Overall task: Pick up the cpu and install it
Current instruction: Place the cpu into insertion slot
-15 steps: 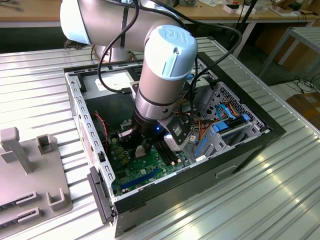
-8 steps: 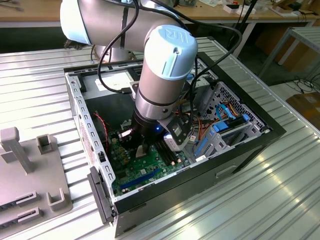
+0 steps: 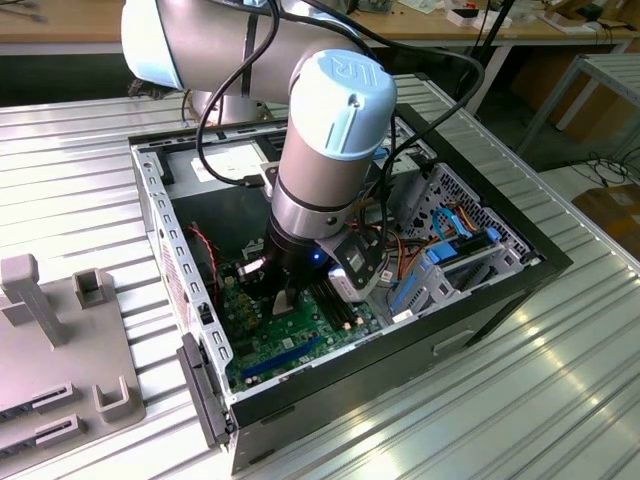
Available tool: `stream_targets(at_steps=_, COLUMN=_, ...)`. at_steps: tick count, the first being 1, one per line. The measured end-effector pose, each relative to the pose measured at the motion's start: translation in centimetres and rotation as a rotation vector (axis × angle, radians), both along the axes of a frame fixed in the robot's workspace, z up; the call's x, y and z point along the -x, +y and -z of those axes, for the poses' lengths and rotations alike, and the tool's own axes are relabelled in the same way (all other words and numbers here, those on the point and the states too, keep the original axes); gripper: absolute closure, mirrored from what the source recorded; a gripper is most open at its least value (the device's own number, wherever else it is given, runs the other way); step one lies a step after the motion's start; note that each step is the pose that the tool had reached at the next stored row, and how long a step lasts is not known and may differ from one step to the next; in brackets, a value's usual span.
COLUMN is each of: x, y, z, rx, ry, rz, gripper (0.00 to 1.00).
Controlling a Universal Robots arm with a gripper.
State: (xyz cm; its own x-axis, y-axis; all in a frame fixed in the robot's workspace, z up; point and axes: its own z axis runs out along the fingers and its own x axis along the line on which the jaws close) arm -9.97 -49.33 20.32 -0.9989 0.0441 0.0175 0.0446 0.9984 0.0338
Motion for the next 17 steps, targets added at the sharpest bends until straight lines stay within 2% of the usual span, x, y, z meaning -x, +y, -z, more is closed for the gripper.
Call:
stream_targets(at_steps=3, x=-0.02, y=0.0, z=-0.4, rx=-0.0002, ry=0.0004, rz=0.0, gripper=0.62)
stream_targets(at_steps=9, x=0.0, y=0.0, z=-0.46, rx=-0.0002, ry=0.0005, rz=0.0, gripper=0.62)
stream_targets(at_steps=10, x=0.0, y=-0.01, z=-0.44, rx=-0.0001, ry=0.0006, rz=0.0, gripper=0.54)
stream_targets(at_steps=11, x=0.0, y=0.0, z=-0.28, rx=-0.0004, ry=0.0005, rz=0.0, gripper=0.53)
stream_targets(at_steps=12, x=0.01, y=-0.01, z=-0.03, rx=0.0001, ry=0.0007, rz=0.0, gripper=0.62)
stream_targets(at_steps=17, x=-0.07, y=0.0, z=-0.19, rx=-0.0003, ry=0.0006, rz=0.0, gripper=0.62)
